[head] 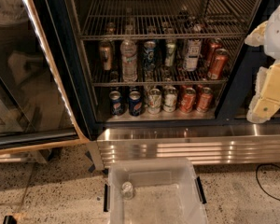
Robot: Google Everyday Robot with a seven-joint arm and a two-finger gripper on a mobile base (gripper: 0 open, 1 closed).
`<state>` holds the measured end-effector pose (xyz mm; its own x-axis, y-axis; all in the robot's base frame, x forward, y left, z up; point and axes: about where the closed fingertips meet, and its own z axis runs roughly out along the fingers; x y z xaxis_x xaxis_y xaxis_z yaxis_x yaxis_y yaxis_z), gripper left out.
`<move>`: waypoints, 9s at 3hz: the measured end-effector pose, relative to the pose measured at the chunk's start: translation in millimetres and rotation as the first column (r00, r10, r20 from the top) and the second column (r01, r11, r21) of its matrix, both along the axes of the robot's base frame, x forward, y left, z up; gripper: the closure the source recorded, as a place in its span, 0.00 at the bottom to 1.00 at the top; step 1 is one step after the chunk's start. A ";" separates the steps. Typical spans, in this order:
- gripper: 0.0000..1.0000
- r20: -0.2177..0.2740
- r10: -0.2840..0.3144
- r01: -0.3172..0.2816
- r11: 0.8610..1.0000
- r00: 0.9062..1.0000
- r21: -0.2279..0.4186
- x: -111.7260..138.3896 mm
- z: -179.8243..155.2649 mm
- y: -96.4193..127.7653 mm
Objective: Pick orange can from middle shelf of fridge
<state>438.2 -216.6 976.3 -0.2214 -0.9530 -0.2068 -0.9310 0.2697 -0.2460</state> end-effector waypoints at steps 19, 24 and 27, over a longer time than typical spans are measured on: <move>0.00 0.504 -0.186 -0.306 0.606 0.843 0.735 197.5 -89.0 228.0; 0.00 0.352 -0.538 -0.190 0.334 0.766 0.923 226.1 -112.1 267.0; 0.00 0.255 -0.576 -0.067 0.327 0.777 0.943 238.8 -151.5 301.1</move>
Offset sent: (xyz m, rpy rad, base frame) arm 0.0259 0.0000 -0.0211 0.1357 -0.1631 0.0134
